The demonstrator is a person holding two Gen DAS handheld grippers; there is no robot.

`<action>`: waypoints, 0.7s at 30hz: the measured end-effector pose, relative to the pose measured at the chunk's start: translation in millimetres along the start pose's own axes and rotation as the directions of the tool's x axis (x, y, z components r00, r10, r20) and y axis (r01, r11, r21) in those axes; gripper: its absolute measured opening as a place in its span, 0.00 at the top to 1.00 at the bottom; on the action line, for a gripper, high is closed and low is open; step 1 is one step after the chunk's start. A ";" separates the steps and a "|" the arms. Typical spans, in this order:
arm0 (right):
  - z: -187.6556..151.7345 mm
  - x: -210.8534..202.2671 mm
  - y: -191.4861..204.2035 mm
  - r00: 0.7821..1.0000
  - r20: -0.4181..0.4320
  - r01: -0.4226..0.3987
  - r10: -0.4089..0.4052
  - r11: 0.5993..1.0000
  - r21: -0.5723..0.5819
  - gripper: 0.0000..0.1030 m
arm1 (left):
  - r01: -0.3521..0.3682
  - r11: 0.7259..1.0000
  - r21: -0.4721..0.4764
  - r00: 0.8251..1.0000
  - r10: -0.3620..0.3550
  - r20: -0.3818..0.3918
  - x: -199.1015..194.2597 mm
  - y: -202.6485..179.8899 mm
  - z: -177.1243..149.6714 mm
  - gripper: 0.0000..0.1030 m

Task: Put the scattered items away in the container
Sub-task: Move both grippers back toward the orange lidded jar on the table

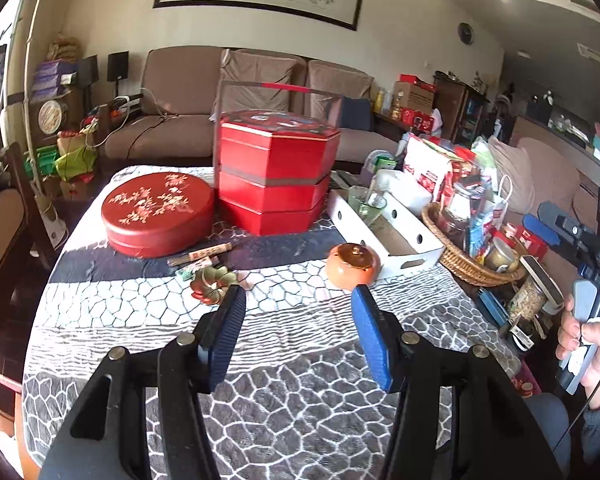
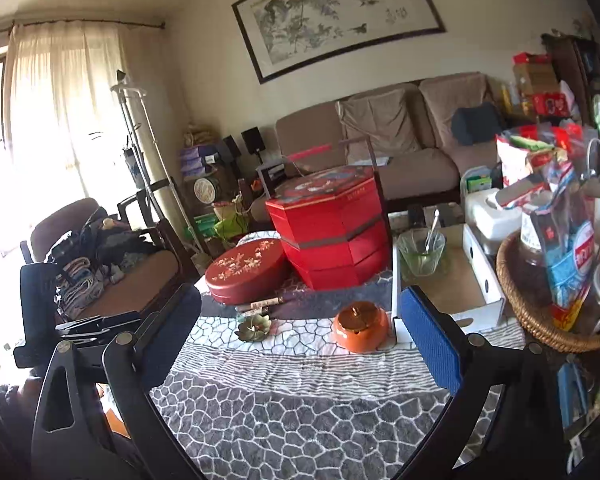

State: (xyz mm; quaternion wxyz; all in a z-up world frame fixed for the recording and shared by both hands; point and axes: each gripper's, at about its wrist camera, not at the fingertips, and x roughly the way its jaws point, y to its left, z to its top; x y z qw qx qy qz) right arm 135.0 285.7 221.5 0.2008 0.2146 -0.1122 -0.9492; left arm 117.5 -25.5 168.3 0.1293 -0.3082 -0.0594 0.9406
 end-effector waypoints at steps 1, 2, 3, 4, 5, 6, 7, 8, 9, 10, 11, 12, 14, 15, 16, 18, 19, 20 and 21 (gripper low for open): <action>-3.1 9.6 -4.3 1.000 -0.014 0.006 -0.006 1.000 0.004 0.03 | -0.011 0.999 -0.033 1.000 0.011 -0.006 5.0 11.1 -1.8 0.40; -5.0 20.0 -7.2 1.000 -0.030 0.007 -0.007 1.000 0.008 0.03 | -0.019 0.998 -0.066 1.000 0.018 -0.015 10.2 20.6 -3.4 0.38; -6.6 30.7 -10.3 0.999 -0.045 0.004 -0.003 1.000 0.009 0.03 | -0.025 0.995 -0.095 0.999 0.022 -0.027 16.9 29.8 -3.9 0.38; -8.1 42.2 -12.9 0.998 -0.062 0.001 -0.001 1.000 0.008 0.03 | -0.025 0.993 -0.114 0.999 0.021 -0.037 24.2 37.0 -3.8 0.38; -9.6 53.2 -14.6 0.997 -0.080 0.003 -0.003 1.000 0.005 0.03 | -0.024 0.992 -0.124 0.999 0.019 -0.044 31.5 42.4 -3.6 0.38; -11.8 64.4 -16.8 0.995 -0.096 0.003 -0.003 1.000 0.002 0.03 | -0.030 0.991 -0.128 0.998 0.023 -0.051 38.8 46.3 -3.4 0.37; -13.9 74.4 -18.2 0.994 -0.112 -0.002 0.002 1.000 -0.001 0.04 | -0.035 0.991 -0.127 0.998 0.028 -0.055 45.6 49.7 -3.0 0.37; -16.6 83.5 -19.0 0.992 -0.127 -0.003 0.002 1.000 -0.006 0.04 | -0.038 0.991 -0.127 0.998 0.031 -0.059 53.1 52.3 -2.4 0.37; -18.9 91.7 -19.5 0.990 -0.141 -0.002 0.000 1.000 -0.013 0.05 | -0.042 0.991 -0.129 0.997 0.034 -0.069 61.4 54.1 -2.2 0.37; -21.3 99.1 -19.3 0.989 -0.151 -0.004 0.001 1.000 -0.020 0.05 | -0.046 0.990 -0.130 0.996 0.035 -0.082 70.0 55.6 -2.2 0.37; -23.9 105.8 -19.9 0.987 -0.158 -0.007 0.003 1.000 -0.024 0.05 | -0.049 0.990 -0.130 0.995 0.037 -0.094 78.5 56.3 -2.3 0.37; -26.4 111.7 -20.9 0.986 -0.167 -0.010 0.006 1.000 -0.023 0.05 | -0.051 0.990 -0.132 0.994 0.038 -0.103 86.6 57.0 -2.5 0.37; -32.4 123.3 -23.5 0.982 -0.186 -0.012 0.010 1.000 -0.014 0.05 | -0.056 0.987 -0.152 0.992 0.038 -0.119 103.3 62.0 -4.2 0.37; -34.9 127.5 -25.9 0.981 -0.195 -0.010 0.009 1.000 -0.006 0.07 | -0.066 0.984 -0.168 0.990 0.044 -0.133 112.4 65.3 -5.7 0.37; -37.2 131.6 -29.1 0.978 -0.207 -0.011 0.012 1.000 0.007 0.08 | -0.078 0.981 -0.180 0.988 0.051 -0.148 120.9 68.7 -7.8 0.37; -40.7 136.5 -35.7 0.974 -0.226 -0.001 0.009 0.999 0.032 0.08 | -0.099 0.978 -0.186 0.984 0.069 -0.164 135.7 74.2 -12.5 0.37; -41.8 137.3 -38.2 0.973 -0.231 0.004 0.005 0.999 0.037 0.09 | -0.107 0.979 -0.175 0.983 0.078 -0.168 141.6 75.1 -14.9 0.37; -42.8 137.8 -40.1 0.972 -0.235 0.007 0.002 0.999 0.037 0.08 | -0.121 0.980 -0.157 0.981 0.094 -0.170 147.1 75.5 -16.8 0.37; -43.6 137.8 -41.1 0.970 -0.242 0.011 -0.002 0.999 0.035 0.08 | -0.132 0.982 -0.135 0.979 0.109 -0.171 152.3 75.5 -18.3 0.37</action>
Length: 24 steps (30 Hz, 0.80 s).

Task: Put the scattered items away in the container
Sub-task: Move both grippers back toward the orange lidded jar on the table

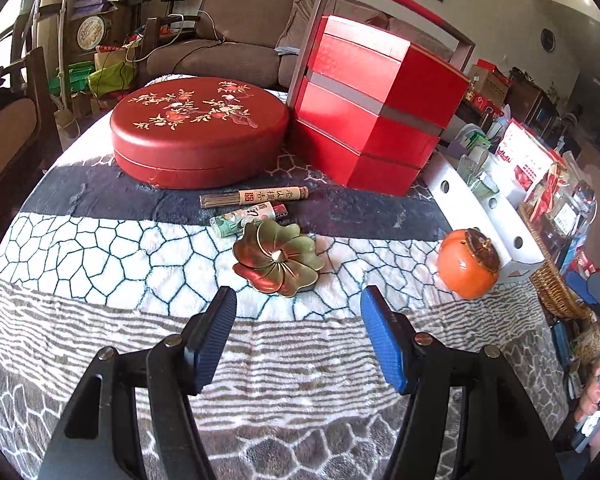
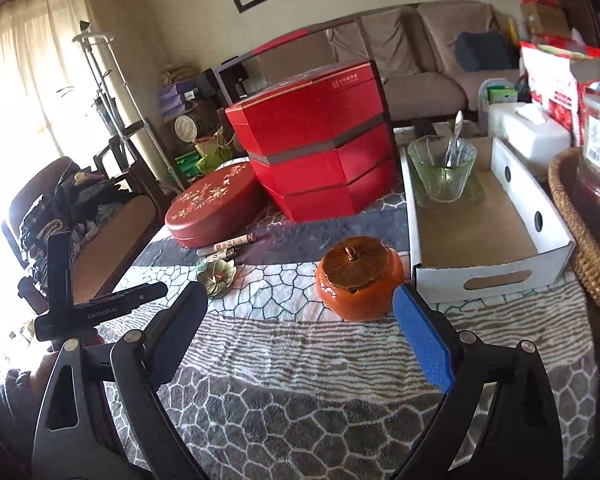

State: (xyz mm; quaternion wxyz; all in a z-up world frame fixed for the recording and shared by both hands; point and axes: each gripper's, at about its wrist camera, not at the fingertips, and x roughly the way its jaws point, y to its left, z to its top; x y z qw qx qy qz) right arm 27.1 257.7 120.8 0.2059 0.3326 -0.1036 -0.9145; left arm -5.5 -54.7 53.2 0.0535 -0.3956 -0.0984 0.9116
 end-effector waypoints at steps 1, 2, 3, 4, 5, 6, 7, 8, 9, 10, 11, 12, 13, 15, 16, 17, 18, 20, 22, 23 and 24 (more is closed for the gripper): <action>-1.2 0.3 -1.1 1.000 -0.007 0.001 -0.001 1.000 0.000 0.08 | -0.010 1.000 0.018 1.000 0.010 -0.004 5.6 -0.6 -0.6 0.37; -1.9 1.1 -1.6 1.000 -0.014 -0.001 0.001 1.000 0.000 0.08 | -0.020 0.999 0.027 1.000 0.020 -0.014 12.0 -0.6 -0.7 0.37; -2.1 1.6 -1.5 1.000 -0.020 -0.003 0.003 1.000 -0.004 0.08 | -0.022 0.999 0.026 0.999 0.023 -0.025 18.1 -0.3 -0.5 0.37; -2.5 2.5 -1.1 1.000 -0.026 0.001 -0.001 1.000 -0.012 0.08 | -0.019 1.000 0.022 0.999 0.020 -0.034 23.7 0.6 0.4 0.37; -2.5 3.8 -0.6 0.999 -0.032 0.005 -0.006 1.000 -0.022 0.08 | -0.018 1.000 0.015 0.999 0.019 -0.037 28.1 1.2 1.2 0.37; -2.6 5.1 0.0 0.999 -0.038 0.008 -0.010 1.000 -0.029 0.08 | -0.014 1.000 0.004 0.999 0.014 -0.039 32.1 2.2 2.1 0.37; -2.8 6.5 -0.3 0.999 -0.043 0.009 -0.010 1.000 -0.029 0.08 | -0.008 1.000 -0.014 0.999 0.007 -0.042 35.9 4.1 2.8 0.37; -3.1 8.0 -0.4 0.999 -0.048 0.008 -0.009 1.000 -0.025 0.08 | 0.000 0.999 -0.033 0.999 -0.001 -0.048 39.6 6.3 3.5 0.37; -3.2 9.6 -1.3 0.999 -0.053 0.007 -0.008 1.000 -0.019 0.08 | 0.002 0.999 -0.048 0.999 -0.005 -0.053 42.2 7.4 4.1 0.37; -3.3 10.7 -2.3 0.998 -0.055 0.005 -0.005 1.000 -0.015 0.08 | 0.006 0.998 -0.057 0.999 -0.009 -0.053 43.3 7.4 4.6 0.37; -3.1 11.1 -2.8 0.998 -0.055 0.007 -0.008 1.000 -0.014 0.08 | 0.021 0.998 -0.063 0.999 -0.024 -0.048 42.5 6.0 5.1 0.37; -2.6 11.3 -3.2 0.999 -0.051 0.010 -0.011 1.000 -0.018 0.08 | 0.048 0.997 -0.068 0.998 -0.050 -0.041 40.2 2.8 5.4 0.37; -2.3 11.9 -4.0 0.999 -0.050 0.013 -0.014 1.000 -0.023 0.08 | 0.089 0.994 -0.064 0.995 -0.091 -0.032 38.0 -3.0 5.8 0.37; -1.9 14.3 -6.9 0.998 -0.057 0.019 -0.020 1.000 -0.016 0.08 | 0.172 0.985 -0.018 0.985 -0.173 -0.018 34.3 -22.3 7.5 0.37; -2.0 15.4 -9.2 0.998 -0.063 0.016 -0.016 1.000 -0.005 0.09 | 0.206 0.978 0.015 0.978 -0.206 -0.018 33.2 -33.6 8.3 0.37; -2.0 15.9 -11.3 0.998 -0.066 0.015 -0.015 1.000 0.008 0.09 | 0.233 0.971 0.044 0.972 -0.232 -0.023 34.0 -45.2 8.5 0.37; -2.1 15.8 -13.1 0.998 -0.066 0.017 -0.015 1.000 0.017 0.09 | 0.254 0.965 0.066 0.967 -0.252 -0.036 36.9 -56.5 8.4 0.37; -1.7 13.0 -15.8 0.998 -0.055 0.026 -0.025 0.999 0.025 0.09 | 0.276 0.956 0.104 0.961 -0.271 -0.060 47.2 -78.4 8.0 0.37; -0.7 8.2 -19.2 0.999 -0.041 0.033 -0.032 0.999 0.027 0.09 | 0.286 0.947 0.143 0.958 -0.279 -0.073 59.2 -100.3 5.7 0.37; -0.6 5.9 -21.5 0.999 -0.038 0.038 -0.037 0.999 0.031 0.09 | 0.295 0.943 0.155 0.955 -0.285 -0.083 65.3 -110.7 4.2 0.37; -0.8 3.8 -24.5 0.999 -0.036 0.041 -0.040 0.998 0.037 0.09 | 0.307 0.938 0.159 0.951 -0.296 -0.089 70.7 -120.0 3.0 0.37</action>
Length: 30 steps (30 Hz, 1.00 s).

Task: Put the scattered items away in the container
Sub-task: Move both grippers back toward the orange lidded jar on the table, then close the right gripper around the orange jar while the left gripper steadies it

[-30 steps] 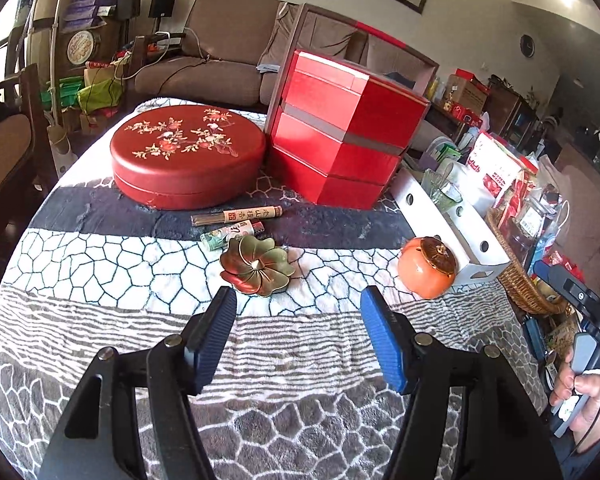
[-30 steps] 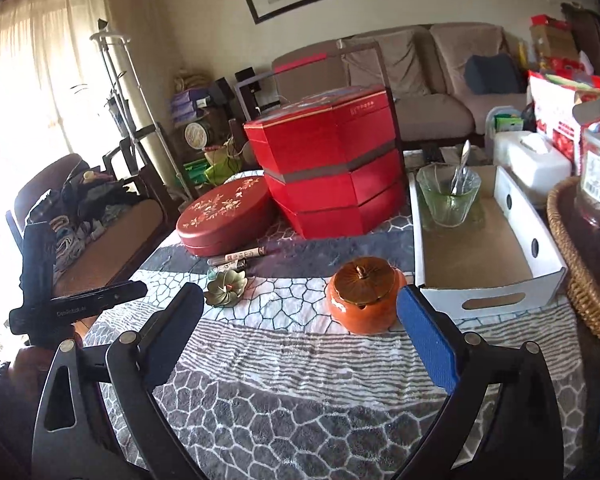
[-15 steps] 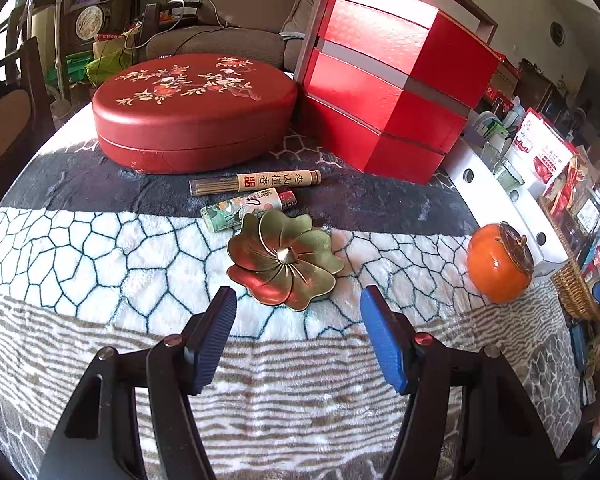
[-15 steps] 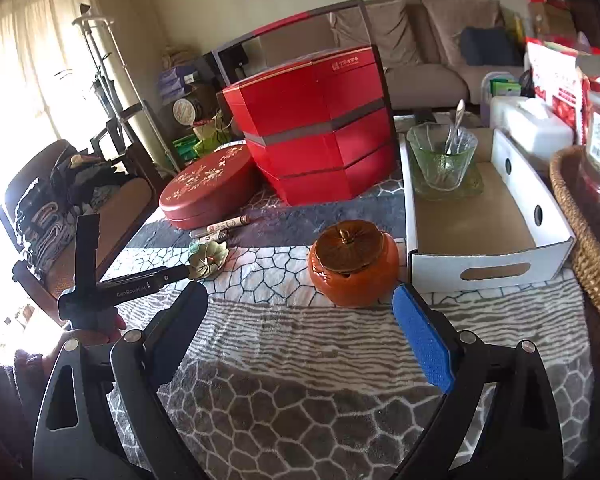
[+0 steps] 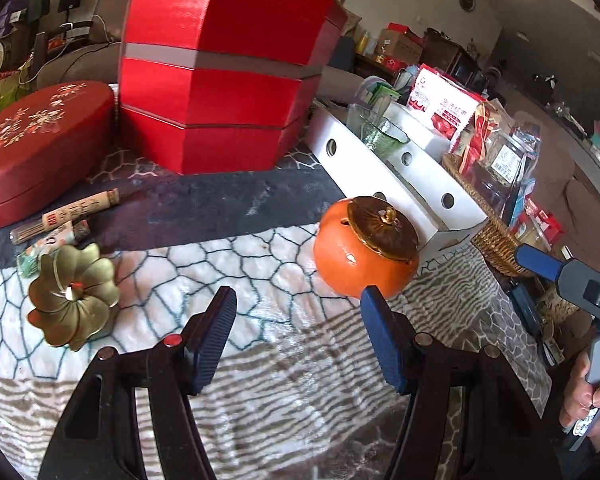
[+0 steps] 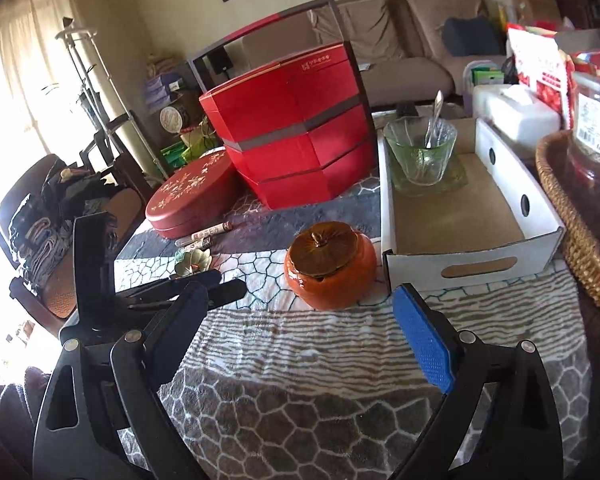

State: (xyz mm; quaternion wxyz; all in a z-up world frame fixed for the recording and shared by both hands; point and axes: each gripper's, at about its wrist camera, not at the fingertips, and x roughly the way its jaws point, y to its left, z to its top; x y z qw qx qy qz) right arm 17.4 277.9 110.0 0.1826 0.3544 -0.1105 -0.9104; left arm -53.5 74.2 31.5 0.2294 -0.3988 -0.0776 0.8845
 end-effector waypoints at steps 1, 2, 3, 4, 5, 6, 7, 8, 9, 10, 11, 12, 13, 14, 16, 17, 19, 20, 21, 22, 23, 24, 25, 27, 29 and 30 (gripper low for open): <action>0.1 -1.6 -3.3 1.000 -0.001 -0.001 0.001 1.000 0.007 0.09 | 0.014 1.000 0.003 1.000 -0.014 -0.002 7.1 -5.9 0.5 0.37; 0.4 -3.0 -6.7 1.000 -0.002 -0.001 0.001 1.000 0.012 0.09 | 0.025 1.000 0.010 1.000 -0.025 0.000 12.8 -12.0 0.7 0.37; 1.1 -4.6 -10.2 1.000 -0.003 0.003 -0.003 1.000 0.018 0.09 | 0.028 0.999 0.022 1.000 -0.028 -0.001 18.7 -18.4 0.8 0.37; 1.7 -5.9 -13.9 1.000 -0.003 0.004 -0.004 1.000 0.025 0.09 | 0.025 0.999 0.034 1.000 -0.024 -0.006 24.4 -23.6 1.1 0.37; 2.4 -7.4 -17.6 1.000 -0.001 -0.001 0.001 0.999 0.038 0.09 | 0.025 0.999 0.041 1.000 -0.024 -0.009 29.3 -27.5 1.4 0.37; 2.9 -9.2 -21.3 1.000 0.003 -0.009 0.009 0.999 0.053 0.09 | 0.029 0.999 0.045 1.000 -0.028 -0.013 33.8 -29.9 2.2 0.37; 3.4 -10.7 -24.3 1.000 0.008 -0.017 0.017 0.998 0.067 0.09 | 0.035 0.998 0.046 0.999 -0.035 -0.016 37.4 -30.8 3.1 0.37; 4.0 -11.8 -25.9 1.000 0.012 -0.025 0.024 0.997 0.073 0.09 | 0.042 0.998 0.046 0.999 -0.041 -0.019 40.3 -31.0 4.1 0.33; 4.5 -12.6 -26.2 0.999 0.012 -0.031 0.030 0.997 0.072 0.09 | 0.049 0.998 0.045 0.999 -0.048 -0.019 42.7 -31.2 5.0 0.31; 4.8 -12.8 -25.6 0.999 0.009 -0.033 0.033 0.997 0.064 0.09 | 0.058 0.997 0.047 0.998 -0.057 -0.017 44.3 -31.3 5.5 0.31; 4.6 -13.1 -24.3 0.999 0.005 -0.034 0.033 0.998 0.053 0.09 | 0.068 0.996 0.048 0.998 -0.068 -0.017 45.3 -31.2 5.6 0.31; 4.5 -13.1 -23.1 0.999 0.000 -0.035 0.035 0.998 0.042 0.09 | 0.079 0.996 0.048 0.997 -0.078 -0.017 46.4 -31.2 6.0 0.28; 3.8 -13.5 -21.9 0.999 -0.002 -0.037 0.037 0.999 0.035 0.09 | 0.090 0.995 0.046 0.996 -0.090 -0.013 46.3 -30.8 6.0 0.26; 3.5 -14.0 -21.4 0.999 -0.002 -0.037 0.037 0.999 0.032 0.09 | 0.104 0.994 0.044 0.995 -0.104 -0.004 45.8 -30.3 5.8 0.25; 3.7 -15.2 -22.4 0.999 0.000 -0.042 0.042 0.998 0.037 0.09 | 0.120 0.992 0.038 0.993 -0.120 0.006 46.6 -29.1 5.4 0.24; 3.3 -16.3 -22.9 0.999 0.001 -0.045 0.045 0.998 0.044 0.09 | 0.122 0.992 0.035 0.992 -0.123 0.010 46.8 -28.6 4.9 0.24; 3.6 -17.9 -24.7 0.999 0.006 -0.051 0.051 0.997 0.054 0.09 | 0.106 0.993 0.045 0.994 -0.107 0.019 47.5 -30.5 3.4 0.23; 3.5 -18.8 -25.3 0.999 0.008 -0.052 0.052 0.997 0.057 0.09 | 0.081 0.995 0.059 0.997 -0.082 0.014 49.9 -32.7 3.0 0.23; 3.1 -19.5 -26.1 0.999 0.009 -0.052 0.051 0.997 0.058 0.09 | 0.068 0.995 0.068 0.998 -0.068 -0.003 54.0 -34.7 3.2 0.22; 3.0 -19.4 -26.5 0.999 0.008 -0.053 0.052 0.997 0.060 0.09 | 0.064 0.995 0.073 0.998 -0.062 -0.022 58.3 -35.9 3.8 0.21; 2.8 -19.7 -26.6 0.999 0.007 -0.052 0.052 0.997 0.061 0.09 | 0.056 0.995 0.077 0.998 -0.053 -0.030 61.0 -37.2 4.4 0.20; 2.7 -19.6 -26.4 0.999 0.006 -0.051 0.051 0.997 0.060 0.09 | 0.050 0.996 0.079 0.998 -0.048 -0.031 62.4 -38.2 5.2 0.19; 2.5 -19.3 -25.8 0.999 0.003 -0.050 0.050 0.997 0.057 0.09 | 0.050 0.996 0.075 0.998 -0.047 -0.030 63.5 -38.3 5.9 0.18; 2.2 -18.8 -24.6 0.999 -0.001 -0.045 0.045 0.998 0.048 0.09 | 0.051 0.997 0.063 0.998 -0.049 -0.033 66.7 -37.6 8.1 0.15; 1.8 -18.6 -23.7 0.999 -0.003 -0.044 0.044 0.998 0.044 0.09 | 0.044 0.997 0.066 0.998 -0.042 -0.041 70.5 -38.5 10.4 0.13; 1.7 -18.7 -23.2 0.999 -0.002 -0.043 0.043 0.998 0.043 0.09 | 0.039 0.997 0.071 0.998 -0.036 -0.046 72.9 -39.3 12.0 0.12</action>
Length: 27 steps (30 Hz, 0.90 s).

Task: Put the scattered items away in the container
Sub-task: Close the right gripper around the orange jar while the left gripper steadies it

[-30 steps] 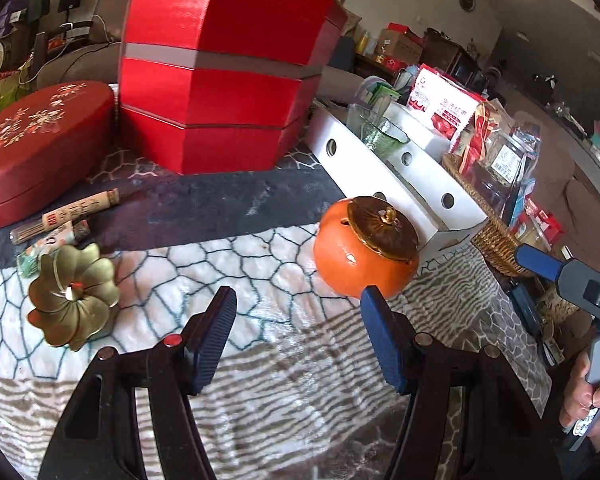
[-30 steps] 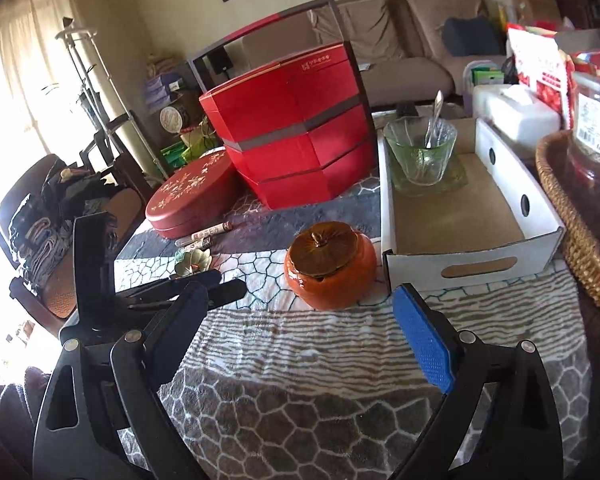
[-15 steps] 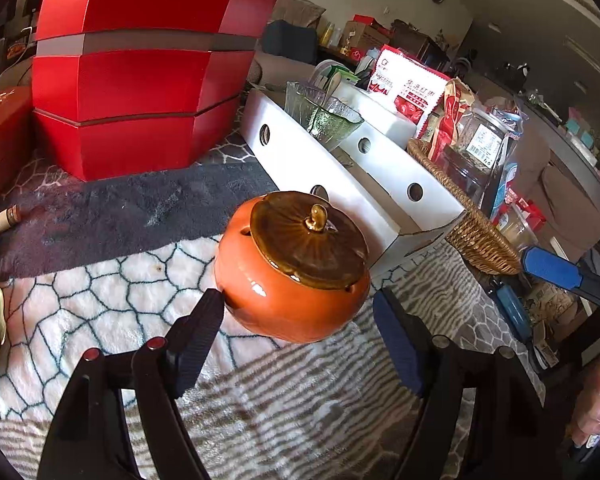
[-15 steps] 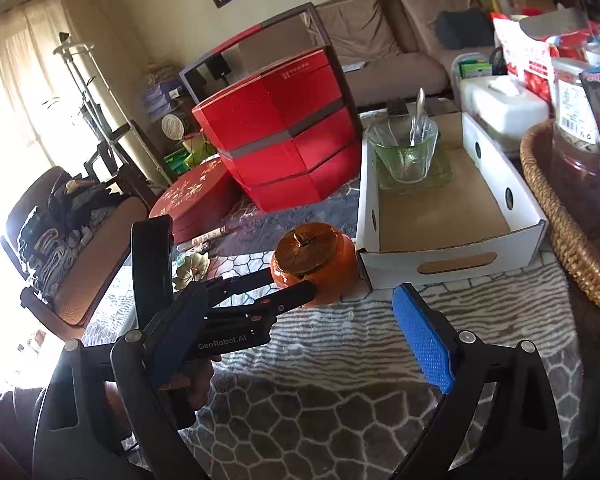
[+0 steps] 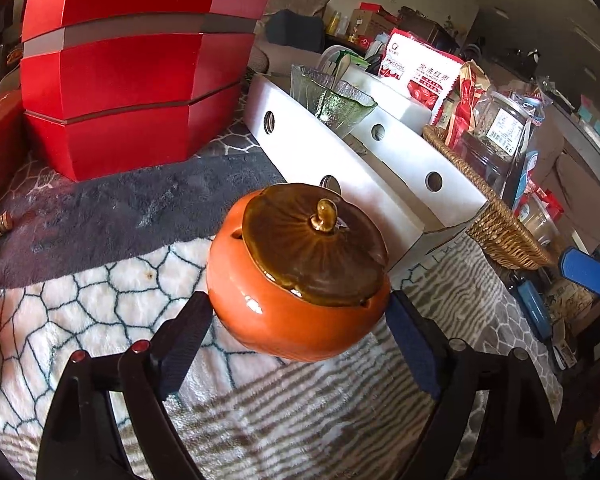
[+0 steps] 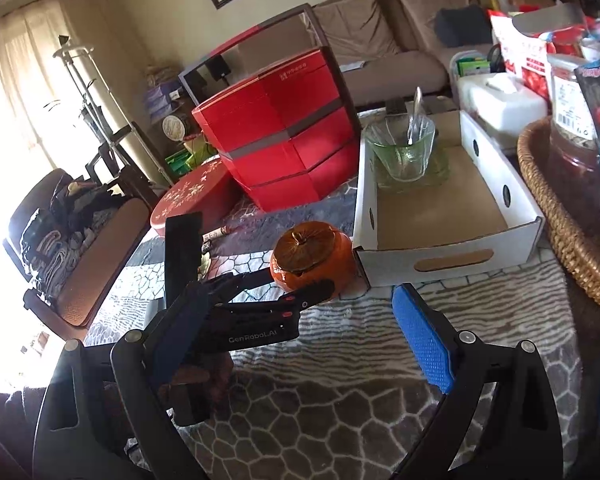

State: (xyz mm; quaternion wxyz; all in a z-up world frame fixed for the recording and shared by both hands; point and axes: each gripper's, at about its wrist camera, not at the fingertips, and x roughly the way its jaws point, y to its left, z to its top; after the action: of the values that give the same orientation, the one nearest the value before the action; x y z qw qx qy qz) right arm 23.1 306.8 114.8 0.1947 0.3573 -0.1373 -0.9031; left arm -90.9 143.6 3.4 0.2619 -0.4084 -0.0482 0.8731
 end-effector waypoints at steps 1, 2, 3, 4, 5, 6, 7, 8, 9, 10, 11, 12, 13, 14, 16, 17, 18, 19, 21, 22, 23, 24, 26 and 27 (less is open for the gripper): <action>0.0 0.0 0.3 1.000 0.000 0.000 0.000 1.000 -0.002 0.09 | -0.004 1.000 0.005 1.000 0.004 -0.005 2.3 -0.4 1.7 0.12; -0.1 0.3 0.5 1.000 -0.002 0.003 -0.003 1.000 -0.005 0.09 | -0.004 1.000 0.009 1.000 0.004 -0.008 4.5 -0.4 3.4 0.11; -0.1 0.6 0.5 1.000 -0.003 0.004 -0.004 1.000 -0.007 0.09 | -0.001 1.000 0.011 1.000 0.001 -0.014 6.9 -0.1 5.0 0.11; -0.1 1.2 0.6 1.000 -0.005 0.003 -0.003 1.000 -0.007 0.09 | 0.005 1.000 0.011 1.000 -0.005 -0.020 8.9 0.4 6.4 0.11; -0.2 1.9 0.6 1.000 -0.009 0.001 -0.001 1.000 -0.007 0.09 | 0.013 1.000 0.011 1.000 -0.012 -0.024 10.8 1.2 7.8 0.11; -0.5 2.5 0.6 1.000 -0.013 0.002 -0.002 1.000 -0.008 0.09 | 0.021 1.000 0.013 0.999 -0.020 -0.027 12.2 2.0 8.7 0.10; -0.5 3.2 0.8 1.000 -0.016 0.004 -0.004 1.000 -0.011 0.09 | 0.030 0.999 0.013 0.999 -0.029 -0.026 12.8 2.8 9.1 0.10; -0.6 3.8 1.2 1.000 -0.018 0.007 -0.007 1.000 -0.014 0.09 | 0.038 0.999 0.010 0.999 -0.038 -0.026 13.1 4.0 9.3 0.11; -0.6 4.5 1.4 1.000 -0.020 0.009 -0.009 1.000 -0.015 0.09 | 0.043 0.999 0.005 0.999 -0.043 -0.023 12.7 4.9 9.3 0.11; -0.4 5.1 1.3 1.000 -0.022 0.007 -0.008 1.000 -0.014 0.09 | 0.044 0.999 0.003 0.999 -0.044 -0.021 12.3 5.0 9.1 0.12; -0.2 5.8 1.3 1.000 -0.024 0.007 -0.007 1.000 -0.012 0.09 | 0.043 0.999 0.004 0.999 -0.042 -0.019 12.0 4.5 8.8 0.12; 0.0 6.3 1.3 1.000 -0.025 0.008 -0.008 1.000 -0.010 0.09 | 0.040 0.999 0.006 0.999 -0.039 -0.019 11.8 3.8 8.5 0.12; 0.2 6.9 1.2 1.000 -0.026 0.008 -0.008 1.000 -0.008 0.09 | 0.036 0.999 0.010 0.999 -0.035 -0.018 11.3 3.2 8.0 0.12; 0.4 7.2 1.6 1.000 -0.026 0.005 -0.005 1.000 -0.007 0.09 | 0.031 0.999 0.012 0.999 -0.031 -0.018 10.7 2.6 7.2 0.12; 1.3 8.6 2.4 1.000 -0.026 0.005 -0.006 1.000 -0.010 0.09 | 0.024 1.000 0.014 1.000 -0.024 -0.017 7.3 1.6 4.0 0.12; 1.5 9.7 3.2 1.000 -0.027 0.005 -0.006 1.000 -0.014 0.09 | 0.024 1.000 0.018 1.000 -0.024 -0.018 5.0 1.7 2.0 0.12; 1.6 10.8 4.3 1.000 -0.031 0.004 -0.005 1.000 -0.019 0.09 | 0.025 0.999 0.024 1.000 -0.024 -0.020 1.6 1.7 -0.6 0.12; 1.7 12.3 5.8 0.999 -0.037 0.003 -0.004 1.000 -0.026 0.09 | 0.024 0.999 0.031 0.999 -0.023 -0.023 -2.8 2.1 -4.1 0.12; 1.2 14.5 10.3 0.999 -0.044 0.004 -0.006 0.999 -0.045 0.09 | 0.022 0.999 0.046 0.999 -0.020 -0.034 -12.3 4.4 -11.8 0.12; 1.3 16.0 12.5 0.999 -0.050 0.001 -0.003 0.999 -0.054 0.09 | 0.020 0.998 0.052 0.999 -0.018 -0.042 -17.6 5.9 -15.5 0.13; 1.8 17.8 14.2 0.998 -0.055 -0.003 0.000 0.998 -0.059 0.09 | 0.019 0.998 0.055 0.999 -0.017 -0.048 -23.3 7.9 -19.2 0.13; 2.1 20.7 15.6 0.998 -0.066 -0.012 0.008 0.998 -0.061 0.09 | 0.019 0.998 0.059 0.998 -0.016 -0.056 -29.3 10.1 -23.4 0.13; 1.3 31.7 18.1 0.991 -0.118 -0.061 0.055 0.997 -0.049 0.08 | 0.024 0.997 0.069 0.998 -0.019 -0.067 -42.0 14.5 -32.6 0.13; -0.3 38.6 20.0 0.986 -0.149 -0.081 0.074 0.996 -0.041 0.09 | 0.031 0.996 0.078 0.997 -0.025 -0.070 -48.7 16.6 -37.6 0.13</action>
State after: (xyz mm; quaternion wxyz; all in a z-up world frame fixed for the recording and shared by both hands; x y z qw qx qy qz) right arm 2.5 271.7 99.6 0.2474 0.4127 -0.1153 -0.8690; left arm -44.3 100.3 7.0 0.2916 -0.4268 -0.0102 0.8560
